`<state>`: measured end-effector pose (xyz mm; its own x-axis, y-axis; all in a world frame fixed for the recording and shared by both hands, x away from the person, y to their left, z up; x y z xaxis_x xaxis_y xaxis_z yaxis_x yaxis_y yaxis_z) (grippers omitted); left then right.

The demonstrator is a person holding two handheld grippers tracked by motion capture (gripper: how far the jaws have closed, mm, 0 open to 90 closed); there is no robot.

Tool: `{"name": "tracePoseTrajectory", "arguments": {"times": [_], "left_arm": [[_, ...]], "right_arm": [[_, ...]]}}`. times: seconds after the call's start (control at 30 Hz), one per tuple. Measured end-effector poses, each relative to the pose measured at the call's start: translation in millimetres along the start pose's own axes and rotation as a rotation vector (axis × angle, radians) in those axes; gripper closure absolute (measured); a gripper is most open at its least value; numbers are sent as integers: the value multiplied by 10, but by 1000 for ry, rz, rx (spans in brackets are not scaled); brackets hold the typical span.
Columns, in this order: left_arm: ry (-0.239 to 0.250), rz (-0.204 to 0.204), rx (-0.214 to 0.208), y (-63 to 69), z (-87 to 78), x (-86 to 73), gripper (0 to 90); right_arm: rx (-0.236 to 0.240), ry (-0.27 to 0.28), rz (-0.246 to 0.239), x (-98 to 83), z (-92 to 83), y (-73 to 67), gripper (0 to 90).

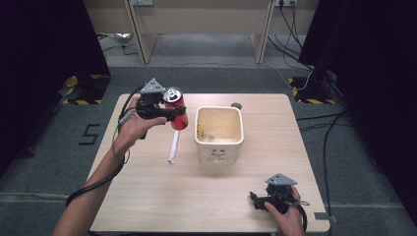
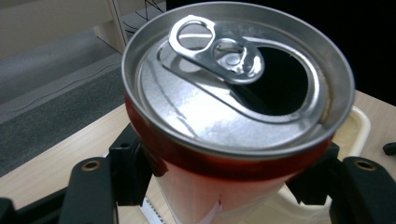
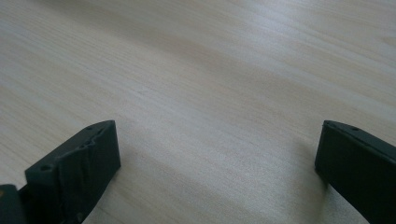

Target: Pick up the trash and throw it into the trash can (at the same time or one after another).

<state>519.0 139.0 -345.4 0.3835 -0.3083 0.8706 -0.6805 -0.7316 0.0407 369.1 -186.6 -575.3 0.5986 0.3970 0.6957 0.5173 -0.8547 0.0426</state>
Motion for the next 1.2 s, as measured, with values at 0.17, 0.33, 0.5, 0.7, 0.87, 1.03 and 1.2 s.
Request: {"name": "tracePoseTrajectory", "arguments": {"times": [0.17, 0.33, 0.5, 0.7, 0.87, 1.03, 1.2], "left_arm": [[5, 2, -5, 27, 13, 75, 342], [6, 12, -17, 98, 42, 136, 342], [7, 30, -31, 197, 94, 212, 342], [9, 48, -53, 317, 161, 287, 342], [16, 55, -69, 413, 231, 338, 342], [13, 55, -83, 482, 309, 366, 342], [9, 57, -100, 576, 415, 387, 342]], "right_arm": [[0, 0, 0, 0, 0, 0, 3], [0, 0, 0, 0, 0, 0, 3], [-1, -2, 0, -1, -2, 1, 3], [-2, -1, -3, 0, -2, 3, 3], [-2, -1, -3, 0, -2, 4, 3], [-2, -1, -4, 0, -2, 4, 3], [-2, -1, -3, 0, -2, 4, 3]]}}
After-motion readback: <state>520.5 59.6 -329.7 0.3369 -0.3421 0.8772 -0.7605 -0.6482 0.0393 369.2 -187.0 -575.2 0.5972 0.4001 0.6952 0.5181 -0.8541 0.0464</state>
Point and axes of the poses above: each handheld gripper's, and its own axes: z roughly forward along the jaws, x roughly out of its top, y roughly to its right, the point moved 8 cm from there along z, roughly forward along the jaws, and after that the axes turned 3 degrees about -z, right-handed, at the moved point
